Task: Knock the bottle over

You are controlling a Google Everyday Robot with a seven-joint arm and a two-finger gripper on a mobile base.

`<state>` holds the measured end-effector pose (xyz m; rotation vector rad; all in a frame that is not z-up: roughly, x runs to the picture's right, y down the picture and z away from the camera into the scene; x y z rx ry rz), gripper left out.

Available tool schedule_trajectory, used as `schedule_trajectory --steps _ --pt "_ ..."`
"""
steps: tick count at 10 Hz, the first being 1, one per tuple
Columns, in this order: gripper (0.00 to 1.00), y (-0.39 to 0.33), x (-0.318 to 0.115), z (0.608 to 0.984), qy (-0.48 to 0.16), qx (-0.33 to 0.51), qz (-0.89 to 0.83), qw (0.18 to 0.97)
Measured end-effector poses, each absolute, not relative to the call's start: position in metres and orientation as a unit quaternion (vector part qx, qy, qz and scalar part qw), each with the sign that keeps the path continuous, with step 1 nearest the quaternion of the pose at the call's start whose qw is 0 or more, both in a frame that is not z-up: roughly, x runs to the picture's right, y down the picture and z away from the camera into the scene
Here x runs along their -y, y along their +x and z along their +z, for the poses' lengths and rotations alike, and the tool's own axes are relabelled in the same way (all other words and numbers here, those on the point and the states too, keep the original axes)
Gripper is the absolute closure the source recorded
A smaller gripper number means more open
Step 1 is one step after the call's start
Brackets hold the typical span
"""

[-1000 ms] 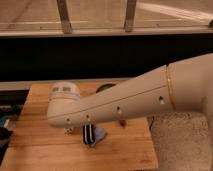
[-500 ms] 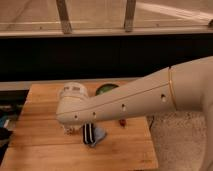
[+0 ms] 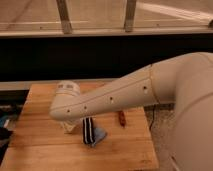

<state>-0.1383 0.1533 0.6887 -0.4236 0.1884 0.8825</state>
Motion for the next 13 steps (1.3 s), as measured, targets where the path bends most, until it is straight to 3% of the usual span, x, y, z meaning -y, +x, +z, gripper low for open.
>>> schedule_trajectory --steps 6,13 --pt "0.3 -0.199 -0.16 0.735 -0.235 -0.079 0.394 0.885" --pt "0.3 -0.161 -0.09 0.774 -0.115 -0.144 0.407 0.895"
